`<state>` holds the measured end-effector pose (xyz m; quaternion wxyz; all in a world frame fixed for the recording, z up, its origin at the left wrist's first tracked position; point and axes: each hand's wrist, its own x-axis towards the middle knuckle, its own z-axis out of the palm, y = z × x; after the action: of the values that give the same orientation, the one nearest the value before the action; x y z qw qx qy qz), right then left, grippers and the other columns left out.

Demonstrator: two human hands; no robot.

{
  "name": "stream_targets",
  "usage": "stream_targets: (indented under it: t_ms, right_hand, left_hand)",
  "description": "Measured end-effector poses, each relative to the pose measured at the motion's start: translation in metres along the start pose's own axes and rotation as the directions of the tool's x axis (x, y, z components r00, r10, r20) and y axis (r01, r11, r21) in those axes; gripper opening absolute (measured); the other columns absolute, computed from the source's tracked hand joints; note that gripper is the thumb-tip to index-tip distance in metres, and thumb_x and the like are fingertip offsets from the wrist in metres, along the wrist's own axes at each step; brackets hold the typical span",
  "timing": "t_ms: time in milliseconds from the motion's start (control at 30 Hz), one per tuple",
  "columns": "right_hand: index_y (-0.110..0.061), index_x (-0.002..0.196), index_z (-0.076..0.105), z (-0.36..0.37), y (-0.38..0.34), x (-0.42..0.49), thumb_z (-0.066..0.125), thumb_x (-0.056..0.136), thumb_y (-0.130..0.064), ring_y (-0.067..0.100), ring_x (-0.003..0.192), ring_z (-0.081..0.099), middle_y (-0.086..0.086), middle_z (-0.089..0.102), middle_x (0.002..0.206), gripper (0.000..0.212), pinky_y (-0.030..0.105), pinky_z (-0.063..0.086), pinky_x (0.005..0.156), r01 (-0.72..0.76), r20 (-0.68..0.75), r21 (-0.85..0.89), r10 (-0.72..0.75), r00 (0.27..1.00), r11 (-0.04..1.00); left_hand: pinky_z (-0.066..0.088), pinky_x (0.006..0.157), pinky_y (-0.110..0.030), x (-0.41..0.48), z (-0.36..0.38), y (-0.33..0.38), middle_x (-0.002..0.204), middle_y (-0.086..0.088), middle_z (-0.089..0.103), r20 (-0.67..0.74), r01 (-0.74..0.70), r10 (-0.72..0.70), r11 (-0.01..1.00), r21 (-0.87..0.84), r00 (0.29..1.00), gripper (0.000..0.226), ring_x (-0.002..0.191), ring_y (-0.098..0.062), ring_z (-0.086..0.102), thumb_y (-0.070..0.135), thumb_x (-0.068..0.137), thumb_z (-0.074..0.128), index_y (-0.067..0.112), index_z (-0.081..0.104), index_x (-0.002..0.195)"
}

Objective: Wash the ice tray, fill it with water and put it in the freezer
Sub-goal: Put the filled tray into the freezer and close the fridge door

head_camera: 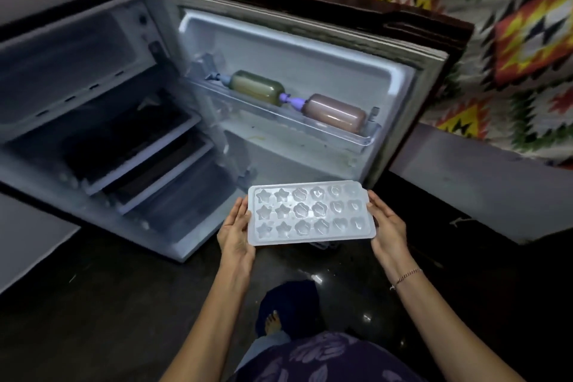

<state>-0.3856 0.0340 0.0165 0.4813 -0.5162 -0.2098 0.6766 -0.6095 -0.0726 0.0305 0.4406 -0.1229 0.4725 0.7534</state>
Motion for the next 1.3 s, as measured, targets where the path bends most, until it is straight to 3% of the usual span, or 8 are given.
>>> stream_targets:
  t_ms: [67, 267, 467, 600, 800, 1000, 1133, 1300]
  right_hand:
    - [-0.010, 0.098, 0.063, 0.023, 0.012, -0.001, 0.053, 0.089, 0.006, 0.004, 0.070, 0.069, -0.009, 0.073, 0.075, 0.021, 0.020, 0.057, 0.066, -0.019, 0.029, -0.008, 0.019, 0.999, 1.000]
    - [-0.008, 0.097, 0.064, 0.077, 0.044, 0.001, 0.053, 0.087, 0.009, 0.006, 0.069, 0.069, -0.008, 0.073, 0.076, 0.023, 0.020, 0.057, 0.066, -0.054, 0.097, -0.031, 0.057, 0.994, 0.998]
    - [-0.009, 0.101, 0.065, 0.136, 0.077, -0.001, 0.056, 0.087, 0.008, 0.005, 0.074, 0.068, -0.011, 0.073, 0.079, 0.024, 0.021, 0.057, 0.071, -0.066, 0.158, -0.112, 0.083, 0.984, 0.992]
    - [-0.006, 0.108, 0.064, 0.172, 0.092, -0.002, 0.055, 0.088, 0.006, 0.004, 0.073, 0.068, -0.002, 0.069, 0.095, 0.025, 0.020, 0.057, 0.072, -0.059, 0.214, -0.170, 0.095, 0.972, 0.984]
    - [-0.003, 0.112, 0.060, 0.235, 0.098, -0.004, 0.052, 0.089, 0.009, 0.003, 0.064, 0.068, -0.003, 0.071, 0.084, 0.027, 0.017, 0.054, 0.056, -0.028, 0.298, -0.253, 0.105, 0.949, 0.967]
    - [-0.002, 0.117, 0.060, 0.303, 0.110, 0.011, 0.051, 0.091, 0.005, 0.000, 0.070, 0.065, -0.003, 0.066, 0.093, 0.028, 0.012, 0.053, 0.062, 0.092, 0.390, -0.352, 0.057, 0.919, 0.931]
    - [-0.001, 0.116, 0.060, 0.353, 0.118, 0.031, 0.051, 0.090, 0.004, 0.013, 0.082, 0.063, 0.004, 0.067, 0.100, 0.028, 0.013, 0.053, 0.063, 0.135, 0.462, -0.387, 0.065, 0.885, 0.912]
    - [-0.002, 0.113, 0.061, 0.409, 0.120, 0.054, 0.053, 0.090, 0.004, 0.004, 0.068, 0.065, 0.007, 0.066, 0.097, 0.025, 0.014, 0.053, 0.061, 0.143, 0.531, -0.384, 0.092, 0.843, 0.912]
  left_hand:
    - [0.057, 0.080, -0.032, 0.007, -0.016, 0.013, 0.132, -0.014, 0.057, -0.042, -0.011, 0.009, 0.999, -0.051, 0.999, 0.047, 0.098, -0.017, 0.064, -0.017, 0.087, 0.047, -0.001, 0.050, 0.131]
    - [0.055, 0.084, -0.036, 0.026, -0.050, 0.052, 0.126, -0.011, 0.061, -0.087, -0.040, 0.029, 0.990, -0.132, 0.996, 0.034, 0.100, -0.018, 0.065, -0.017, 0.087, 0.048, 0.006, 0.062, 0.108]
    - [0.057, 0.081, -0.029, 0.038, -0.074, 0.099, 0.123, -0.011, 0.061, -0.183, -0.152, 0.123, 0.977, -0.152, 0.975, 0.043, 0.085, -0.010, 0.070, -0.017, 0.087, 0.047, 0.000, 0.053, 0.127]
    - [0.046, 0.102, -0.044, 0.050, -0.089, 0.124, 0.128, -0.014, 0.059, -0.206, -0.175, 0.135, 0.966, -0.192, 0.969, 0.044, 0.114, -0.024, 0.060, -0.017, 0.087, 0.049, 0.000, 0.054, 0.127]
    - [0.043, 0.105, -0.045, 0.067, -0.100, 0.161, 0.131, -0.017, 0.058, -0.296, -0.260, 0.189, 0.939, -0.223, 0.936, 0.046, 0.119, -0.027, 0.057, -0.017, 0.086, 0.048, -0.001, 0.052, 0.129]
    - [0.044, 0.103, -0.039, 0.093, -0.093, 0.202, 0.130, -0.016, 0.057, -0.370, -0.340, 0.241, 0.912, -0.230, 0.897, 0.045, 0.117, -0.025, 0.057, -0.018, 0.087, 0.048, -0.004, 0.051, 0.129]
    - [0.045, 0.102, -0.040, 0.119, -0.083, 0.234, 0.131, -0.016, 0.056, -0.395, -0.401, 0.289, 0.884, -0.239, 0.872, 0.045, 0.122, -0.028, 0.055, -0.018, 0.087, 0.047, -0.004, 0.050, 0.130]
    - [0.043, 0.104, -0.045, 0.161, -0.072, 0.271, 0.134, -0.018, 0.055, -0.385, -0.437, 0.323, 0.862, -0.258, 0.865, 0.045, 0.121, -0.029, 0.055, -0.016, 0.089, 0.045, -0.002, 0.048, 0.132]
